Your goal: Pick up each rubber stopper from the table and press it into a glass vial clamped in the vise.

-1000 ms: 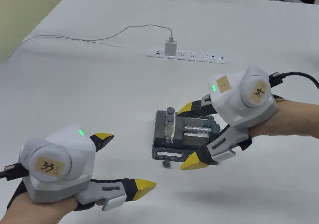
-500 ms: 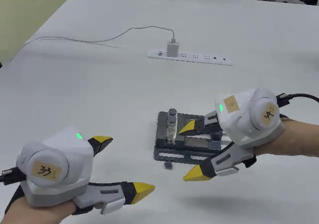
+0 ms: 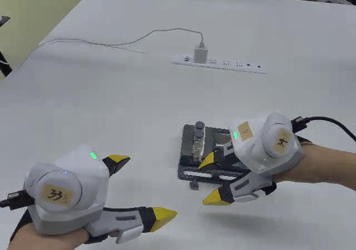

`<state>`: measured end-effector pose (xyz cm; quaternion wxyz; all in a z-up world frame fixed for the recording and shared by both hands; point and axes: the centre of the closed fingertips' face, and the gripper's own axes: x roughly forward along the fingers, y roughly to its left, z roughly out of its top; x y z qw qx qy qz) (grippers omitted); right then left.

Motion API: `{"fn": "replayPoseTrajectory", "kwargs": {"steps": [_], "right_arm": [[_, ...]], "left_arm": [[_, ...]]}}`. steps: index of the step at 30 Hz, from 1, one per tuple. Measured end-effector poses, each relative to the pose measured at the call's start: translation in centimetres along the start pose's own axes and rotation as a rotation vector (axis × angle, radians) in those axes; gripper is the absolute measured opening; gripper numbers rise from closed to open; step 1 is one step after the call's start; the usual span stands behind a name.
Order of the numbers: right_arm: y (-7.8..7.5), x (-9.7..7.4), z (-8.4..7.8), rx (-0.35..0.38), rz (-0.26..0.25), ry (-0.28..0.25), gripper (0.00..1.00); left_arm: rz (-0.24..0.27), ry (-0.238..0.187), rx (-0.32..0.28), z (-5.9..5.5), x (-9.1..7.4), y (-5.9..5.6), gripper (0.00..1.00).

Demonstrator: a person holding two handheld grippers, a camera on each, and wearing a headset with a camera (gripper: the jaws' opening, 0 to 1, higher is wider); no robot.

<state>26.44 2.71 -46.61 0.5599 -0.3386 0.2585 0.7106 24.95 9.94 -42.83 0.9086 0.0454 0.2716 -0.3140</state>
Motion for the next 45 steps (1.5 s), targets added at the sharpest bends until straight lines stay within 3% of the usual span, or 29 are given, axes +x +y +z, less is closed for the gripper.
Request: {"fn": "replayPoseTrajectory", "kwargs": {"steps": [9, 21, 45], "right_arm": [[-0.8, 0.6, -0.3, -0.003, -0.005, 0.020, 0.22], [-0.8, 1.2, -0.8, -0.071, 0.012, 0.051, 0.16], [-1.2, 1.6, -1.2, -0.152, 0.010, 0.086, 0.10]], "left_arm": [[0.002, 0.002, -0.007, -0.2, 0.0, 0.2, 0.79], [0.002, 0.005, -0.014, -0.4, 0.0, 0.2, 0.79], [-0.001, 0.007, -0.024, -0.6, 0.2, 0.2, 0.78]]}}
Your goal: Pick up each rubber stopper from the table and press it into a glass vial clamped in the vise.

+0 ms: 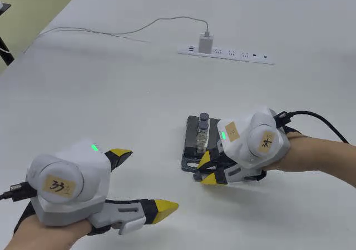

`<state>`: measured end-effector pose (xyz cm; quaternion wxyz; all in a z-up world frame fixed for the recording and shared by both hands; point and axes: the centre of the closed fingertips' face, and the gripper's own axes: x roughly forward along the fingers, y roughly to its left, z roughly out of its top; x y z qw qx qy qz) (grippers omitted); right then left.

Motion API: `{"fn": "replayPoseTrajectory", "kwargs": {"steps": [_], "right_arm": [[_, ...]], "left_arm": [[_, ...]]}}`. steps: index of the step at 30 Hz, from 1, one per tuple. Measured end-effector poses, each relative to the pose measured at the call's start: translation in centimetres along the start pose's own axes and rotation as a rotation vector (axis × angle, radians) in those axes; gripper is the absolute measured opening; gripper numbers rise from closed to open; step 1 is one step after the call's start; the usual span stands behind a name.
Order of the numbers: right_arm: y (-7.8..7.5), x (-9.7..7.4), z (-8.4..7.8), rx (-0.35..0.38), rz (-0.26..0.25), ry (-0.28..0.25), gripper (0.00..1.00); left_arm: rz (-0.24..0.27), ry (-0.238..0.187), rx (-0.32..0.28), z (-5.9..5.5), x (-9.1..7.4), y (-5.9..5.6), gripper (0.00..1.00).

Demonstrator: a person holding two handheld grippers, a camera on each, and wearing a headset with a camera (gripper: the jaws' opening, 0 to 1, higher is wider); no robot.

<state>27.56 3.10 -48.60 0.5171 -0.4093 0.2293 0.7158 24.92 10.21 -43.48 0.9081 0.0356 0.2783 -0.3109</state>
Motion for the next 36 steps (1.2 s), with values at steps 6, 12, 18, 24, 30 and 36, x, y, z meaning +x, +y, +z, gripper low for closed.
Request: {"fn": "replayPoseTrajectory", "kwargs": {"steps": [6, 12, 18, 24, 30, 36], "right_arm": [[-0.1, 0.1, 0.2, 0.003, -0.002, -0.004, 0.08], [-0.1, 0.1, 0.2, -0.004, -0.002, -0.001, 0.08], [-0.1, -0.1, 0.1, 0.005, -0.008, -0.001, 0.08], [-0.2, -1.1, 0.0, 0.048, -0.019, 0.004, 0.07], [0.3, -2.6, -0.3, 0.143, -0.017, 0.008, 0.07], [0.9, -4.0, -0.4, 0.177, -0.019, 0.021, 0.07]], "left_arm": [[-0.001, 0.001, -0.003, -0.1, 0.0, -0.1, 0.78], [-0.001, -0.002, -0.001, 0.0, 0.0, 0.0, 0.78], [-0.006, -0.003, 0.006, 0.1, 0.1, -0.2, 0.78], [-0.023, 0.002, 0.022, 0.3, 0.4, -0.5, 0.76], [-0.059, 0.011, 0.053, 1.0, 1.2, -1.5, 0.74], [-0.107, 0.011, 0.107, 1.9, 2.2, -2.7, 0.70]]}}
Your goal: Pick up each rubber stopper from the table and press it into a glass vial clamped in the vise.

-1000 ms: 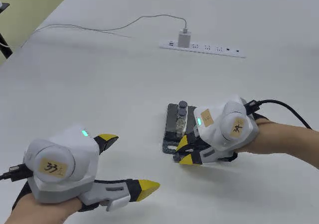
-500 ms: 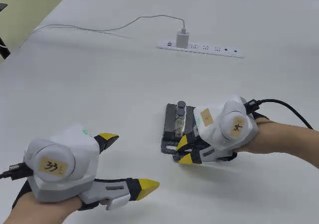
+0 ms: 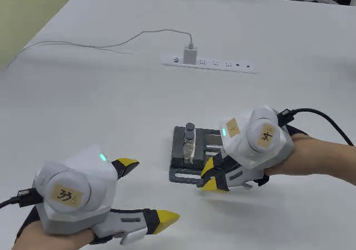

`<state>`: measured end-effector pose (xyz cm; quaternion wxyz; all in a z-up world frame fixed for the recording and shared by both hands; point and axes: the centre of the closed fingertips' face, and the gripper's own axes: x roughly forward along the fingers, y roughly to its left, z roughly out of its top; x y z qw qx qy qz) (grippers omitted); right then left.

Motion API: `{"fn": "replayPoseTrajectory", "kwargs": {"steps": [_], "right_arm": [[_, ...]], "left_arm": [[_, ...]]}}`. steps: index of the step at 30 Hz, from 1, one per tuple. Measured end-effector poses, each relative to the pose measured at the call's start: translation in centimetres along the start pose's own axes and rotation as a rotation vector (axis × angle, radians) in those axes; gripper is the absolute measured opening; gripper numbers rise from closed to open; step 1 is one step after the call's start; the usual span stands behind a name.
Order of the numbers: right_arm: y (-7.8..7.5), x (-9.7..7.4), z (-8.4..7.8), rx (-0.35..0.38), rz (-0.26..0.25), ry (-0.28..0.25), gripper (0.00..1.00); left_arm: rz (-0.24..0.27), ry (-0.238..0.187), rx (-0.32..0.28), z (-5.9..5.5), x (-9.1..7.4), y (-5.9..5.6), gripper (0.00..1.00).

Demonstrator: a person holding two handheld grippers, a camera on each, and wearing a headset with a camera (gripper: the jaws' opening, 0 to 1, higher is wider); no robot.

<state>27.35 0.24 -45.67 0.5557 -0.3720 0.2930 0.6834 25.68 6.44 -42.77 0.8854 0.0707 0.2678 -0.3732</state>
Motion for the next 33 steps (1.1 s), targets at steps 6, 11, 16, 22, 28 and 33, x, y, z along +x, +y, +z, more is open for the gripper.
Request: {"fn": "replayPoseTrajectory", "kwargs": {"steps": [6, 11, 16, 22, 28, 33], "right_arm": [[0.6, -1.1, 0.1, -0.001, 0.000, 0.015, 0.07], [0.9, -1.7, 0.2, -0.017, -0.004, 0.029, 0.07], [1.2, -2.2, 0.4, -0.042, -0.010, 0.049, 0.07], [1.5, -2.4, 0.5, -0.056, -0.008, 0.061, 0.07], [1.9, -2.4, 0.7, -0.066, -0.001, 0.065, 0.07], [2.3, -2.2, 0.8, -0.077, 0.009, 0.076, 0.07]], "left_arm": [[-0.066, 0.018, 0.077, 0.8, 1.1, -1.4, 0.57], [-0.103, 0.041, 0.150, 1.3, 2.0, -2.4, 0.45], [-0.129, 0.063, 0.226, 1.9, 3.0, -3.3, 0.38], [-0.148, 0.091, 0.308, 2.4, 4.0, -4.1, 0.28], [-0.164, 0.124, 0.384, 2.3, 4.5, -4.7, 0.20], [-0.188, 0.131, 0.382, 2.2, 4.9, -5.3, 0.13]]}}
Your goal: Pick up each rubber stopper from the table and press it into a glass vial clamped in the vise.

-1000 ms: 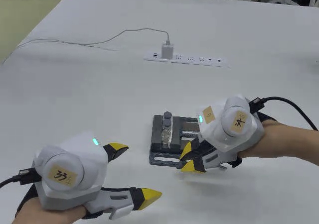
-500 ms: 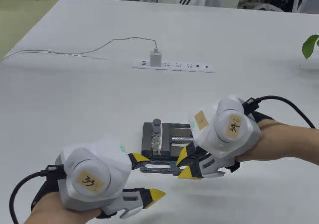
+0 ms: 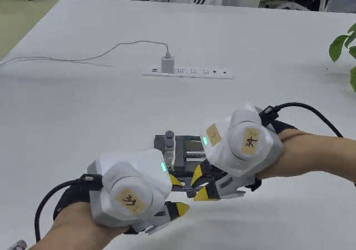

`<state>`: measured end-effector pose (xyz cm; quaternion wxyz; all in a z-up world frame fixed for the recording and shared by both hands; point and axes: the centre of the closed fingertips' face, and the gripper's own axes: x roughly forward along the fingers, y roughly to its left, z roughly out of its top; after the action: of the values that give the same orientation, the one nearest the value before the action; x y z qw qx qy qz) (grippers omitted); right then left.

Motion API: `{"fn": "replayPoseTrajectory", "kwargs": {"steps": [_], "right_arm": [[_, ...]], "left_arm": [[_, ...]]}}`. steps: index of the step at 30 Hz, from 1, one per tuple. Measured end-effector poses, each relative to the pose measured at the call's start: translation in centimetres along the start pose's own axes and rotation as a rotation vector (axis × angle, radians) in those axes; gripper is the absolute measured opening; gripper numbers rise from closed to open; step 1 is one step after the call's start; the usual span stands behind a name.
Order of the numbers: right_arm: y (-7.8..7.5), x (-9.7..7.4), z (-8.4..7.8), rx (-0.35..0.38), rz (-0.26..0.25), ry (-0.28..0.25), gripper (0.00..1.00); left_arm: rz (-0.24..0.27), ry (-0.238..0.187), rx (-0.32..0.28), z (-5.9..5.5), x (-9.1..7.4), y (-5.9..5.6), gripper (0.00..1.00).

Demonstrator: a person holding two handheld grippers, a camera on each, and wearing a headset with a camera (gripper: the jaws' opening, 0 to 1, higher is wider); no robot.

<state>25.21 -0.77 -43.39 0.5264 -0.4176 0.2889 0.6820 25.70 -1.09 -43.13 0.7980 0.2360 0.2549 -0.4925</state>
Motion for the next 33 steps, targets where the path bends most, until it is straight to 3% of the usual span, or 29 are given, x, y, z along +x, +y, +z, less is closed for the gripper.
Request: {"fn": "replayPoseTrajectory", "kwargs": {"steps": [25, 33], "right_arm": [[0.7, 0.2, 1.1, -0.034, 0.040, 0.007, 0.06], [0.6, 0.1, 1.1, -0.031, 0.042, 0.002, 0.07]], "left_arm": [[-0.007, 0.025, 0.042, -0.3, 0.0, -0.4, 0.05], [0.000, 0.006, 0.025, -0.1, -0.2, -0.3, 0.04]]}}
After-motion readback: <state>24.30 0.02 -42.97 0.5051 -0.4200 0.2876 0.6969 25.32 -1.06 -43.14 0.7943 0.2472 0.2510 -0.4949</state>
